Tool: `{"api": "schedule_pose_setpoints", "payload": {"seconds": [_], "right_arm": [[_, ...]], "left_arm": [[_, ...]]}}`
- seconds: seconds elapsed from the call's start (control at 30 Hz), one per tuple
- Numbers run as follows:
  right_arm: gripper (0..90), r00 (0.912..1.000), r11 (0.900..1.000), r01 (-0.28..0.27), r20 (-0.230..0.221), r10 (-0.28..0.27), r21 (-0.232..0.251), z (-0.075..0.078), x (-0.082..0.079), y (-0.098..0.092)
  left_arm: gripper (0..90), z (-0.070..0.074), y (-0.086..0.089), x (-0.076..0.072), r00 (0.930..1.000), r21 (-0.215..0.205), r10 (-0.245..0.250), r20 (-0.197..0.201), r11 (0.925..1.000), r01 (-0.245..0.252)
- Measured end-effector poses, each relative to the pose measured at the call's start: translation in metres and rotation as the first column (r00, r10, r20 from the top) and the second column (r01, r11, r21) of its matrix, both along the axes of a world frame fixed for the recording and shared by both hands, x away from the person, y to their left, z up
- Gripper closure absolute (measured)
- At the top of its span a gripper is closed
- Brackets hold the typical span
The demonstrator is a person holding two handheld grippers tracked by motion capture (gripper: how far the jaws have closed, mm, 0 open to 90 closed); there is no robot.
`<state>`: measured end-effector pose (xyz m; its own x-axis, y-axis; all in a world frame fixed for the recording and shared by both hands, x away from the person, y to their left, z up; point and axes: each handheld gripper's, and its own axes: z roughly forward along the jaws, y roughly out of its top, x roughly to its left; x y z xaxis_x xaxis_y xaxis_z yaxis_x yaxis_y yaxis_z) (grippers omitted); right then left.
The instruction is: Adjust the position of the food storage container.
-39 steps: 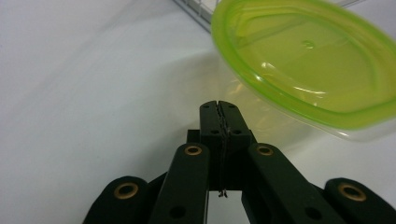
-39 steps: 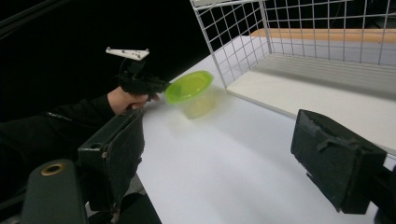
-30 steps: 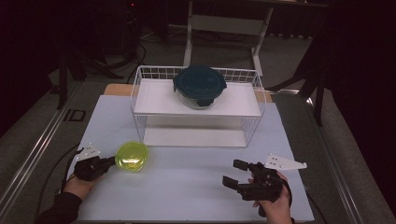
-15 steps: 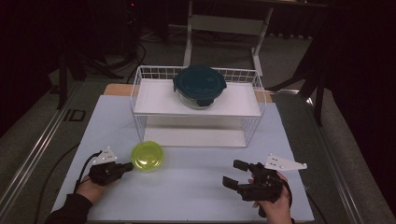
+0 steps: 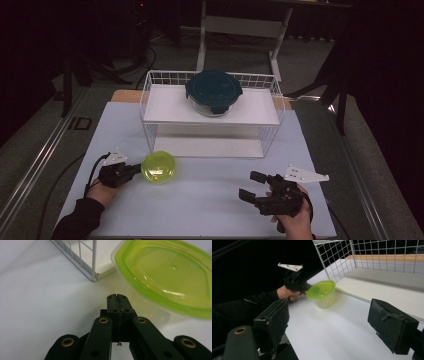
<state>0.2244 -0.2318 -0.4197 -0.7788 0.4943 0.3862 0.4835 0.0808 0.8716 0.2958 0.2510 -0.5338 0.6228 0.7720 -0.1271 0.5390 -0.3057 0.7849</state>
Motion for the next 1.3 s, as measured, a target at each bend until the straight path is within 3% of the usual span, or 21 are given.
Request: {"api": "schedule_pose_setpoints", "payload": {"seconds": [0.17, 0.4, 0.43, 0.6, 0.63, 0.77, 0.9, 1.03, 1.13, 1.3], "right_arm": [[16.8, 1.0000, 1.000, 0.001, -0.002, -0.001, -0.002, 0.000, 0.000, -0.001], [16.8, 1.0000, 1.000, 0.008, -0.004, -0.008, 0.003, -0.001, 0.000, -0.003], [16.8, 1.0000, 1.000, 0.008, -0.004, -0.008, 0.001, -0.001, -0.001, -0.003], [16.9, 1.0000, 1.000, 0.006, -0.003, -0.006, 0.001, 0.000, -0.001, -0.002], [16.8, 1.0000, 1.000, 0.007, -0.004, -0.007, 0.000, 0.000, -0.001, -0.002], [16.8, 1.0000, 1.000, 0.008, -0.004, -0.008, 0.001, -0.001, -0.001, -0.002], [16.9, 1.0000, 1.000, 0.008, 0.000, -0.008, -0.002, 0.000, -0.001, -0.003], [16.8, 1.0000, 1.000, 0.009, -0.001, -0.009, 0.002, 0.000, -0.001, -0.003], [16.8, 0.9999, 1.000, 0.011, -0.001, -0.011, 0.002, 0.000, -0.001, -0.003], [16.8, 0.9999, 1.000, 0.011, -0.001, -0.011, -0.001, 0.000, -0.001, -0.003]], "left_arm": [[89.5, -0.001, -0.005, 0.003, 0.9997, -0.004, -0.022, -0.006, 0.9997, 0.022], [89.5, 0.003, -0.016, -0.007, 0.9975, -0.008, -0.070, -0.004, 0.9975, 0.070], [89.4, 0.003, -0.022, -0.009, 0.9953, 0.002, -0.096, -0.004, 0.9954, 0.096], [89.4, 0.004, -0.036, -0.013, 0.9916, 0.009, -0.129, -0.014, 0.9916, 0.129], [89.4, 0.004, -0.043, -0.016, 0.9871, 0.009, -0.160, -0.013, 0.9871, 0.160], [89.4, 0.006, -0.055, -0.020, 0.9789, 0.013, -0.203, -0.023, 0.9790, 0.204], [89.5, 0.005, -0.060, -0.020, 0.9781, 0.035, -0.206, -0.027, 0.9777, 0.207], [89.4, 0.004, -0.055, -0.011, 0.9876, 0.031, -0.153, -0.034, 0.9875, 0.154], [89.4, 0.002, -0.055, -0.008, 0.9894, 0.023, -0.140, -0.038, 0.9897, 0.141], [89.4, 0.001, -0.064, -0.007, 0.9846, 0.014, -0.169, -0.045, 0.9854, 0.170]]}}
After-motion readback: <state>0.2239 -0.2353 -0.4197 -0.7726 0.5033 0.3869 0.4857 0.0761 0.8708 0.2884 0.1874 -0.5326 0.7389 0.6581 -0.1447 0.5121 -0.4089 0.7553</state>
